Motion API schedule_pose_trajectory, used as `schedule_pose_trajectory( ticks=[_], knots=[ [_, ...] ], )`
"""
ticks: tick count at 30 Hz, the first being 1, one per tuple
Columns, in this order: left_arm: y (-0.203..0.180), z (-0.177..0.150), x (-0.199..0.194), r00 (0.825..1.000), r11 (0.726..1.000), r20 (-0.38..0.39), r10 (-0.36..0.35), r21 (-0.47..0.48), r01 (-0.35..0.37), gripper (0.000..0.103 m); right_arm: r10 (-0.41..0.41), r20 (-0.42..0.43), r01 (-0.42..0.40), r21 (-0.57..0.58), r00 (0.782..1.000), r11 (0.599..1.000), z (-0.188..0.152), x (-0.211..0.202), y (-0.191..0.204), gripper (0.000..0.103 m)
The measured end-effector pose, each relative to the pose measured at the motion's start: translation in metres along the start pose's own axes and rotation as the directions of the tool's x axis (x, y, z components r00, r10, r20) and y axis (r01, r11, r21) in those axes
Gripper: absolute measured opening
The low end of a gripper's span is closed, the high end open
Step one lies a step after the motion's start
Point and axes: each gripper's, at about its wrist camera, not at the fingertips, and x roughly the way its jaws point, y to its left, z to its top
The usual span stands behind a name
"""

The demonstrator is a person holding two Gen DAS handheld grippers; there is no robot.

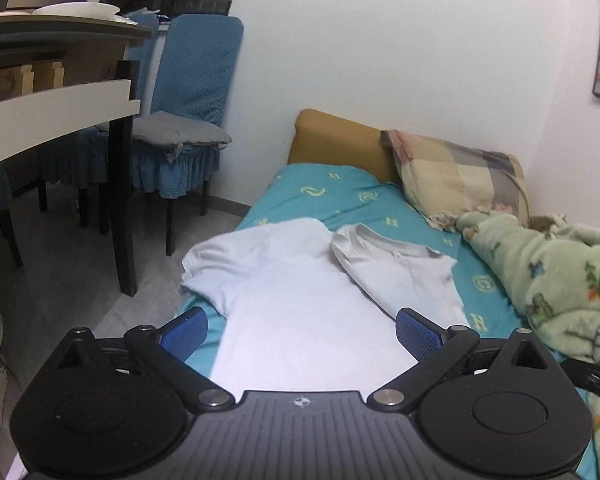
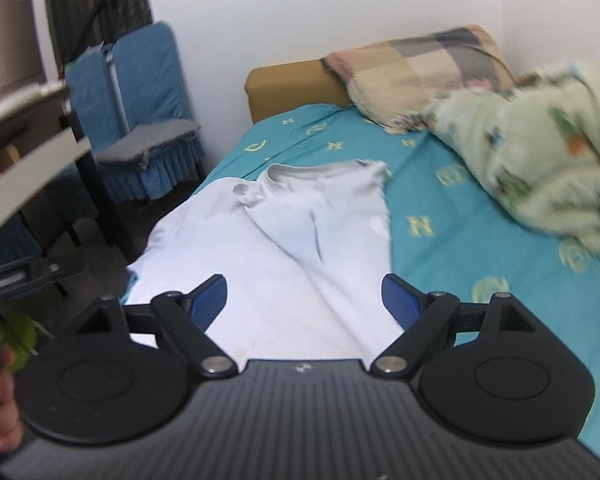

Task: Fold clothes
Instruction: 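Grasp the other shirt side with the left gripper and fold it inward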

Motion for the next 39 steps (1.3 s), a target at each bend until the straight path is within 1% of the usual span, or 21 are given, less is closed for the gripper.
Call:
schedule_pose_trajectory(
  ticks=[2,6,9,11,14,16,18,21,23,25,27,29,30,31,32,33,34,35,36,37,39],
  knots=[
    [-0.012,-0.007,-0.009,0.999,1.000,-0.024,-0.027,0.006,0.027,0.101,0.005,0.037,-0.007,0.053,0.999,0.999,-0.003,-0.029,-0.017,0.086],
    [-0.050,-0.032,-0.016,0.993,0.992,-0.092,-0.079,0.088,0.087,0.098,-0.016,0.145,-0.006,0.151,0.989,0.988,0.002,-0.084,-0.058,0.086],
    [-0.085,-0.055,-0.012,0.977,0.978,-0.175,-0.124,0.145,0.150,0.095,-0.080,0.218,0.031,0.218,0.973,0.975,0.004,-0.117,-0.095,0.086],
    [-0.112,-0.069,-0.005,0.956,0.965,-0.242,-0.165,0.159,0.207,0.091,-0.115,0.238,0.048,0.269,0.964,0.962,0.001,-0.130,-0.118,0.086],
    [-0.152,-0.089,0.005,0.915,0.941,-0.339,-0.218,0.175,0.289,0.086,-0.127,0.256,0.030,0.351,0.958,0.936,-0.010,-0.138,-0.150,0.086],
    [-0.180,-0.103,0.011,0.885,0.922,-0.397,-0.244,0.188,0.339,0.083,-0.117,0.253,0.005,0.402,0.960,0.916,-0.017,-0.133,-0.165,0.086],
    [-0.207,-0.121,0.013,0.846,0.902,-0.453,-0.282,0.174,0.394,0.080,-0.096,0.248,-0.025,0.444,0.964,0.896,-0.023,-0.125,-0.178,0.086],
    [-0.246,-0.142,0.022,0.777,0.886,-0.538,-0.328,0.110,0.450,0.080,-0.082,0.231,-0.042,0.488,0.970,0.872,-0.030,-0.111,-0.192,0.086],
    [-0.267,-0.152,0.036,0.739,0.890,-0.584,-0.336,0.060,0.452,0.080,-0.074,0.219,-0.049,0.508,0.973,0.860,-0.033,-0.104,-0.198,0.086],
    [-0.281,-0.162,0.053,0.708,0.903,-0.624,-0.331,0.009,0.430,0.080,-0.066,0.209,-0.056,0.528,0.976,0.847,-0.035,-0.097,-0.203,0.086],
    [-0.290,-0.170,0.074,0.678,0.923,-0.667,-0.308,-0.037,0.383,0.079,-0.065,0.203,-0.061,0.557,0.977,0.829,-0.039,-0.093,-0.209,0.086],
    [-0.288,-0.175,0.102,0.638,0.943,-0.712,-0.292,-0.101,0.318,0.077,-0.063,0.204,-0.071,0.588,0.977,0.805,-0.042,-0.091,-0.218,0.086],
    [-0.287,-0.180,0.113,0.615,0.951,-0.737,-0.281,-0.125,0.284,0.073,-0.063,0.207,-0.077,0.605,0.976,0.793,-0.044,-0.091,-0.221,0.086],
    [-0.286,-0.182,0.118,0.612,0.954,-0.740,-0.279,-0.138,0.268,0.068,-0.065,0.209,-0.081,0.620,0.976,0.781,-0.045,-0.091,-0.224,0.086],
    [-0.286,-0.184,0.123,0.612,0.956,-0.740,-0.278,-0.150,0.253,0.066,-0.069,0.211,-0.082,0.629,0.975,0.773,-0.047,-0.090,-0.226,0.087],
    [-0.286,-0.185,0.127,0.612,0.958,-0.740,-0.277,-0.162,0.238,0.057,-0.073,0.213,-0.081,0.635,0.974,0.769,-0.047,-0.090,-0.227,0.087],
    [-0.286,-0.184,0.128,0.616,0.960,-0.740,-0.270,-0.156,0.234,0.038,-0.076,0.214,-0.081,0.640,0.974,0.764,-0.048,-0.089,-0.229,0.087],
    [-0.286,-0.183,0.128,0.620,0.962,-0.739,-0.262,-0.148,0.230,0.026,-0.078,0.214,-0.080,0.641,0.974,0.764,-0.048,-0.089,-0.229,0.087],
    [-0.283,-0.183,0.128,0.620,0.962,-0.740,-0.262,-0.152,0.226,0.008,-0.076,0.212,-0.079,0.638,0.974,0.766,-0.048,-0.088,-0.228,0.087],
    [-0.278,-0.183,0.129,0.614,0.961,-0.742,-0.269,-0.168,0.219,0.003,-0.075,0.211,-0.078,0.634,0.975,0.769,-0.048,-0.088,-0.227,0.087],
    [-0.265,-0.179,0.126,0.604,0.951,-0.735,-0.308,-0.211,0.227,0.003,-0.076,0.208,-0.073,0.627,0.975,0.776,-0.048,-0.088,-0.225,0.087]
  ],
)
